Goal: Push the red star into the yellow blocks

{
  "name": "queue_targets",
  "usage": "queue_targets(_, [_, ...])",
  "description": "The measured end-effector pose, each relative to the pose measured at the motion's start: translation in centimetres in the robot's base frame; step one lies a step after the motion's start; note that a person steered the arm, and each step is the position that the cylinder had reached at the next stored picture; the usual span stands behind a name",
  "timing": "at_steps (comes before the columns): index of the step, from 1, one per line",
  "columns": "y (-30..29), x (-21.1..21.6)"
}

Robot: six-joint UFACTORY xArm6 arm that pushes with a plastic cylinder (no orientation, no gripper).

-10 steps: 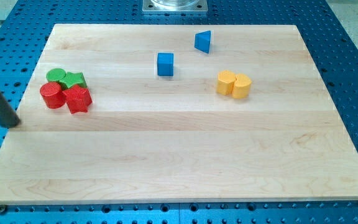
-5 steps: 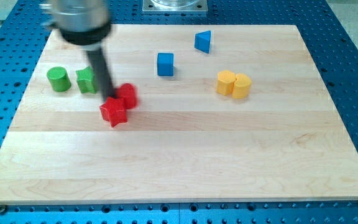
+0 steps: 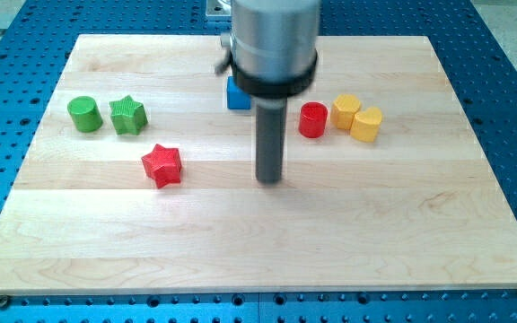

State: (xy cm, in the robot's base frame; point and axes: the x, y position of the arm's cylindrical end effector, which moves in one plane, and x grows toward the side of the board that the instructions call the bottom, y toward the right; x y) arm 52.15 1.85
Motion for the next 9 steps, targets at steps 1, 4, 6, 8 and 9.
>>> queue_targets(1, [-14.6,1.9])
queue_targets(4, [-7.3,-6.7])
queue_targets(6, [-23.9,-2.4])
queue_targets(8, [-5.9,-1.8])
queue_targets(9, [-7.0,-0.5])
